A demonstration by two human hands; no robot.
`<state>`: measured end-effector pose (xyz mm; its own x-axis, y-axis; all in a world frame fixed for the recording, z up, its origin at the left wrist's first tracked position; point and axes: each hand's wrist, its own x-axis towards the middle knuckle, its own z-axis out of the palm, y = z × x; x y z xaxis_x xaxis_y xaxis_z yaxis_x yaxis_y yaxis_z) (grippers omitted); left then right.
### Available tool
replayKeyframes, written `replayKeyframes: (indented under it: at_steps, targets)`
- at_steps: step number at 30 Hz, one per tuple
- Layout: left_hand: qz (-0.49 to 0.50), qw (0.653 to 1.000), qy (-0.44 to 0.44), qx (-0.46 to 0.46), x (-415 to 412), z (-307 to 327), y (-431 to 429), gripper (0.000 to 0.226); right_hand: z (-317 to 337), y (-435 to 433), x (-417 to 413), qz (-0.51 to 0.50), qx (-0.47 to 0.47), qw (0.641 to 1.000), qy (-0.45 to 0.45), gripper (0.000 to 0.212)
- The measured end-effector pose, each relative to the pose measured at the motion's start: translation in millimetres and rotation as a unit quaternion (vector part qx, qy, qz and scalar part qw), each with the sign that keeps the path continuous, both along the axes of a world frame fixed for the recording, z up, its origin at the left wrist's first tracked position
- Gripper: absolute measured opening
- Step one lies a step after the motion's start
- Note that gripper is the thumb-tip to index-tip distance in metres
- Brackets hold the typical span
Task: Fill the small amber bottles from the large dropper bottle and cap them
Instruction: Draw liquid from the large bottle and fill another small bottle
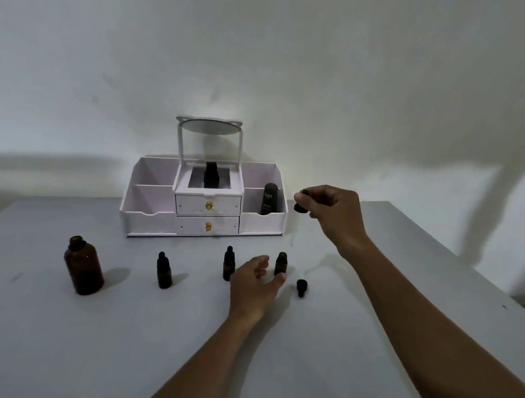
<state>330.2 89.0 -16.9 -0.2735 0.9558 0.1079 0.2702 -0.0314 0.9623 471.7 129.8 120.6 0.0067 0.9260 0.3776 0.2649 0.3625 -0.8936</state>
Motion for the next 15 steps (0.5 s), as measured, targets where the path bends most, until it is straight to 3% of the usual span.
replayKeyframes:
  at_steps: [15]
  targets:
    - [0.000,0.999,0.039,0.017,5.6,-3.6,26.1,0.066,-30.0,17.7,-6.5,-0.016,-0.006,1.000,-0.011,0.006]
